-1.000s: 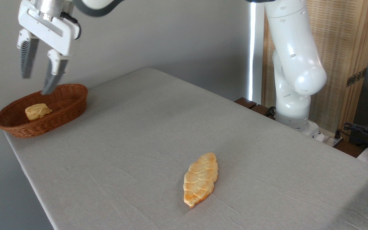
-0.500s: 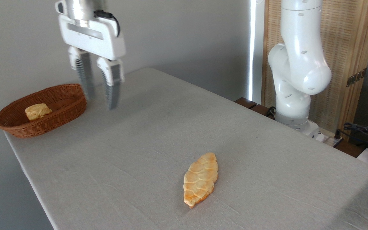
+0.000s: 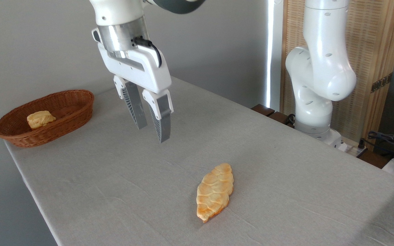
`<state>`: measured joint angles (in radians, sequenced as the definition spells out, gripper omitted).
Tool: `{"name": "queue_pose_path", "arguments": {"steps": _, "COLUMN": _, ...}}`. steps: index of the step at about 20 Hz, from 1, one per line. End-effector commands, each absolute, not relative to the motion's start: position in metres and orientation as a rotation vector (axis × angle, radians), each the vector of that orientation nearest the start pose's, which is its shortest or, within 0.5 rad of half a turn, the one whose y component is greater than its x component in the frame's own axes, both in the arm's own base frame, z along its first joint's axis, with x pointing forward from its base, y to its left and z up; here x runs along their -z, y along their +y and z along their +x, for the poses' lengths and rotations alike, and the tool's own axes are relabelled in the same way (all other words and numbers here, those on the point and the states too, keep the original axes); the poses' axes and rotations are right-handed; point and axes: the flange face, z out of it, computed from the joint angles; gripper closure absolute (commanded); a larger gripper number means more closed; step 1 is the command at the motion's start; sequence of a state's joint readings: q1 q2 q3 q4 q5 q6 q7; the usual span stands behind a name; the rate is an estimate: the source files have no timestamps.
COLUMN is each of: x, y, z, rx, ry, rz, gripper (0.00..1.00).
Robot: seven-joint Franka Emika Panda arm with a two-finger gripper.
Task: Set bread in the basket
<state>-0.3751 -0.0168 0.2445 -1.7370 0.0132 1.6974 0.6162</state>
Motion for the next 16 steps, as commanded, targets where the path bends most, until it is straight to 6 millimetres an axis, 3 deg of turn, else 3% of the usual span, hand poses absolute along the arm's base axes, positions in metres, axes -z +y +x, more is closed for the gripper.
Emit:
{"name": "queue_pose_path", "arguments": {"steps": 1, "x": -0.567, "y": -0.067, "z": 0.546, "rx": -0.036, "ry": 1.161, "rz": -2.947, "gripper": 0.00}}
{"name": "queue_pose_path", "arguments": {"steps": 5, "x": -0.570, "y": -0.056, "z": 0.548, "rx": -0.003, "ry": 1.121, "rz": -3.019, "gripper": 0.00}}
{"name": "queue_pose_path", "arguments": {"steps": 16, "x": -0.574, "y": -0.058, "z": 0.544, "rx": -0.028, "ry": 1.109, "rz": -3.025, "gripper": 0.00}}
